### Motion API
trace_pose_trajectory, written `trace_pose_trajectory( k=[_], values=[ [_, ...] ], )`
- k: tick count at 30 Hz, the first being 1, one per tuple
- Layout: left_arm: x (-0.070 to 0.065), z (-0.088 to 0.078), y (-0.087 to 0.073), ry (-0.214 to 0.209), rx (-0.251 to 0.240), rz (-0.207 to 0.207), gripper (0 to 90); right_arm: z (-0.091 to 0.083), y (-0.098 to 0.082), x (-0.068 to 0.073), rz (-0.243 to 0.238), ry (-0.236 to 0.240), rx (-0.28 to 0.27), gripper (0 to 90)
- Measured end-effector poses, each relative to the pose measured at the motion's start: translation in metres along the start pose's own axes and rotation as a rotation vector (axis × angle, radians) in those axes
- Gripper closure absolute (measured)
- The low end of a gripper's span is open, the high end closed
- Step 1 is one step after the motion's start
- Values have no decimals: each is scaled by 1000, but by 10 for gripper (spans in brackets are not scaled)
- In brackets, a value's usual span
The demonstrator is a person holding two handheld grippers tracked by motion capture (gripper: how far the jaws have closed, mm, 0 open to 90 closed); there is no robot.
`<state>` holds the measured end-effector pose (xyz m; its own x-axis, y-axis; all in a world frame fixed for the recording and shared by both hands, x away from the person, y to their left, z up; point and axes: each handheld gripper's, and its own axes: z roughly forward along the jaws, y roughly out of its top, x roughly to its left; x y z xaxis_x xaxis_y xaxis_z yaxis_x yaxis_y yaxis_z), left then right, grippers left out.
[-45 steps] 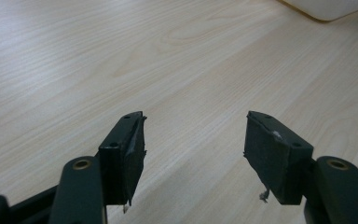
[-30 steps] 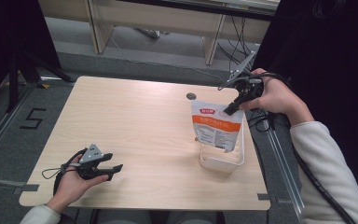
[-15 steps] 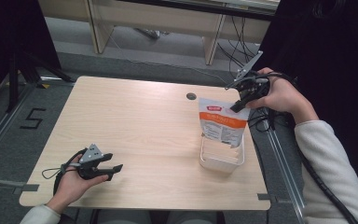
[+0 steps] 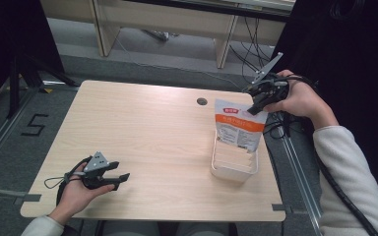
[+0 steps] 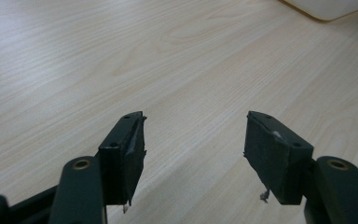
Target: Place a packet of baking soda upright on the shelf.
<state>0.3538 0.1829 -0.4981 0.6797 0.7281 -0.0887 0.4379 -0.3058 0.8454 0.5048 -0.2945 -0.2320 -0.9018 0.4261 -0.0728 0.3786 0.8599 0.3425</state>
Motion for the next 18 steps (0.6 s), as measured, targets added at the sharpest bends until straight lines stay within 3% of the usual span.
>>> trace_pose_trajectory(
  k=[11,12,13,18],
  values=[
    [0,0,0,-2,0,0,373,5,-1,-3,-16,-34,22,900],
    [0,0,0,-1,1,0,373,6,0,-4,-41,-30,23,900],
    [0,0,0,-2,0,-1,373,6,0,-3,-23,-38,29,900],
    [0,0,0,0,1,-2,373,12,2,-2,-55,-51,51,900]
  ],
)
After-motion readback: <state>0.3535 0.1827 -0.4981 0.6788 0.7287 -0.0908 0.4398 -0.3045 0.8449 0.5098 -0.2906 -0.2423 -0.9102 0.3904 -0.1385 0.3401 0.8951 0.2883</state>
